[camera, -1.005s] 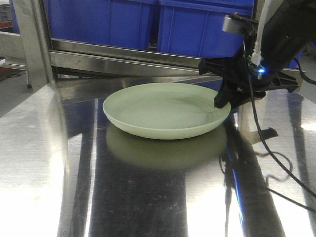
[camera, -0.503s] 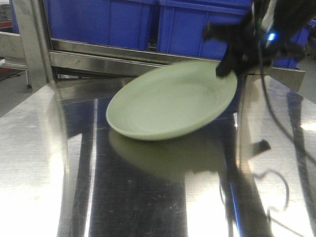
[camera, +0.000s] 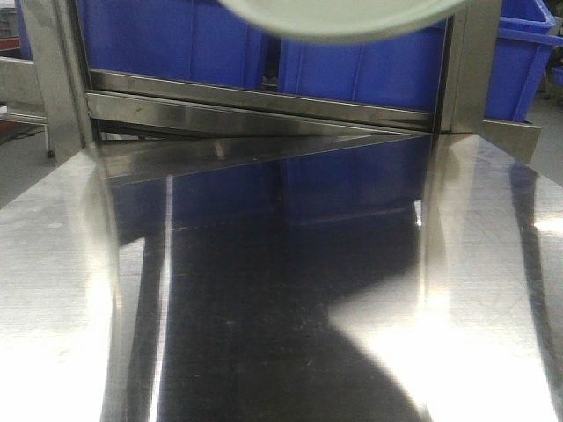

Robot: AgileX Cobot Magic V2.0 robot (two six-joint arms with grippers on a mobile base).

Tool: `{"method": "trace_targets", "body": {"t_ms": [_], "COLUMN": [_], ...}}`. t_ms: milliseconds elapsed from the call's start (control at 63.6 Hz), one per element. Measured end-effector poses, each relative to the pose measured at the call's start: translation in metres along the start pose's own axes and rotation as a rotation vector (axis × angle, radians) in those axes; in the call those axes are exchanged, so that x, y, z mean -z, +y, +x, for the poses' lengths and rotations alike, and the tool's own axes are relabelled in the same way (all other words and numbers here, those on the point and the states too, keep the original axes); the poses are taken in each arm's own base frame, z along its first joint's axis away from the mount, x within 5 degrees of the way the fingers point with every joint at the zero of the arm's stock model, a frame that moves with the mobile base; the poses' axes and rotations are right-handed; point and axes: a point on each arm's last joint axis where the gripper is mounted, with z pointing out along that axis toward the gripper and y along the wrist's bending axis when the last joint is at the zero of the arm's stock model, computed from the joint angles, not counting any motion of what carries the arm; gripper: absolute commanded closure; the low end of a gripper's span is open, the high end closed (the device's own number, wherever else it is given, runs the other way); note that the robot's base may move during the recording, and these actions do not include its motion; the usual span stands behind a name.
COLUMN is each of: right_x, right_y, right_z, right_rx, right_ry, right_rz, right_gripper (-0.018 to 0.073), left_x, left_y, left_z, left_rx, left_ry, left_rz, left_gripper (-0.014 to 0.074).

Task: Place green plate on second shelf with right arm
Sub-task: 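Raise the held plate with the right gripper and hold it upright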

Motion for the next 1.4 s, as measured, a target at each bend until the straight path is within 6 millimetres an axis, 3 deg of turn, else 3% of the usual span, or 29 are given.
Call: {"method": "trace_targets", "body": {"t_ms": [220,660,817,1084,1398], "right_x": [0.063,0.155,0.164,0.149,0.145], "right_y": [-0.003,-0.015,-0.018,-0.033,-0.039], "right_z": [0.012,0.016,0.034,0.073,0.087], "right_rx": [0.138,0.256,0.253,0.205,0.198], "right_ry": [-0.137,-0.208,-0.203,-0.264,-0.308], "right_rz": [-0.002,0.169,0.201,0.240,0.265], "right_gripper": [0.0529,0.0529,0.0529,0.0529,0.0529], "left_x": [0.000,0.000,0.000,0.000,0.000], "left_y": [0.000,0.000,0.000,0.000,0.000], "left_z": [0.000,0.000,0.000,0.000,0.000], "left_rx": [0.000,0.000,0.000,0.000,0.000], "left_ry": [0.000,0.000,0.000,0.000,0.000], "left_rz": [0.000,0.000,0.000,0.000,0.000], "left_gripper": [0.0465,0.0465,0.0465,0.0465,0.0465]}}
